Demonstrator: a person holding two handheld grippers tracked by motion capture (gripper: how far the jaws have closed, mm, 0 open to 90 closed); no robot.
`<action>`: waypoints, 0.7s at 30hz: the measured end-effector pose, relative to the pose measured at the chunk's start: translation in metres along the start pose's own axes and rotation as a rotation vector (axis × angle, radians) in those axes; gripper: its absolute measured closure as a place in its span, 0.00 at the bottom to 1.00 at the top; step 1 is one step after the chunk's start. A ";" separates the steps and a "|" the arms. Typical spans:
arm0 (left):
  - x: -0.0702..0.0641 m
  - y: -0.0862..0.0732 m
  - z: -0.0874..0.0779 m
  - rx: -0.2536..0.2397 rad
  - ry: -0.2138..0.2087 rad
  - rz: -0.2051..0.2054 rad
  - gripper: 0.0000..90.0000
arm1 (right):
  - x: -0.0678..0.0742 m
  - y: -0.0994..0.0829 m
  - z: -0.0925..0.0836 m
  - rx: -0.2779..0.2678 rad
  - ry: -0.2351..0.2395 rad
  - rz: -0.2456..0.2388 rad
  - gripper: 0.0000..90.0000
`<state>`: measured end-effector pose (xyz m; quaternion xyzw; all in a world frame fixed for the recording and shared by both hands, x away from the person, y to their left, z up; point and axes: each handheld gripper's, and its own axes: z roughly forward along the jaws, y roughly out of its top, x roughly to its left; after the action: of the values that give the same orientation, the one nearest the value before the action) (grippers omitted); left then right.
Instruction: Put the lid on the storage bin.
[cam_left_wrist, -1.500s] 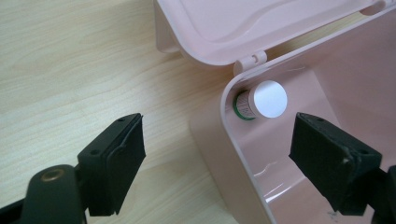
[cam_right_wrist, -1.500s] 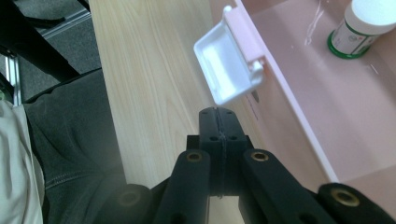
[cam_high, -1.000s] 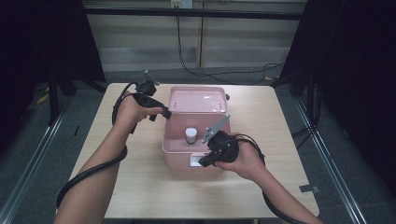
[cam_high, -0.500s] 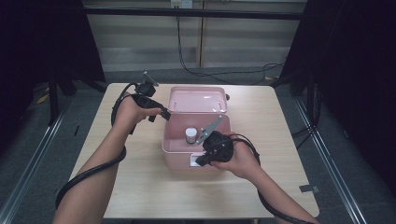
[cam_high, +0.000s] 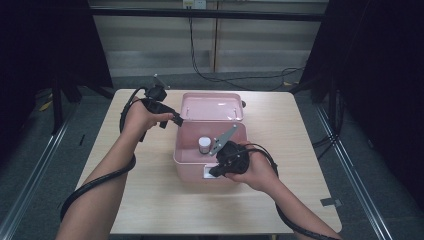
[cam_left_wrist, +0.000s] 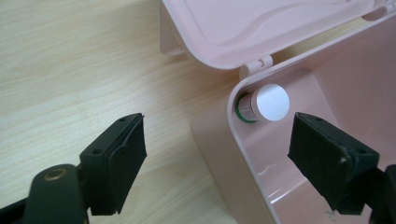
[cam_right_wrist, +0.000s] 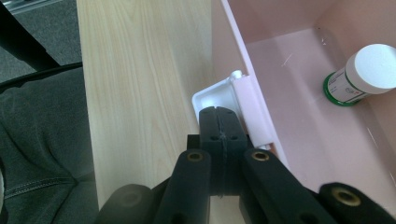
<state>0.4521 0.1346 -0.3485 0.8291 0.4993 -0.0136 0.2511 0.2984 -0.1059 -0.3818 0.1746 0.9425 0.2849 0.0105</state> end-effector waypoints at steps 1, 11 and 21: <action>0.000 0.001 0.000 0.000 -0.003 0.001 0.20 | 0.000 0.000 0.000 -0.004 0.000 0.000 1.00; 0.003 0.020 0.011 -0.015 0.012 -0.016 0.22 | -0.002 -0.002 0.000 -0.016 0.010 0.004 1.00; 0.007 0.038 0.025 -0.028 0.025 -0.044 0.26 | -0.005 -0.004 0.001 -0.033 0.027 0.016 1.00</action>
<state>0.4931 0.1154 -0.3565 0.8145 0.5205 -0.0017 0.2562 0.3017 -0.1101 -0.3847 0.1782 0.9363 0.3028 -0.0014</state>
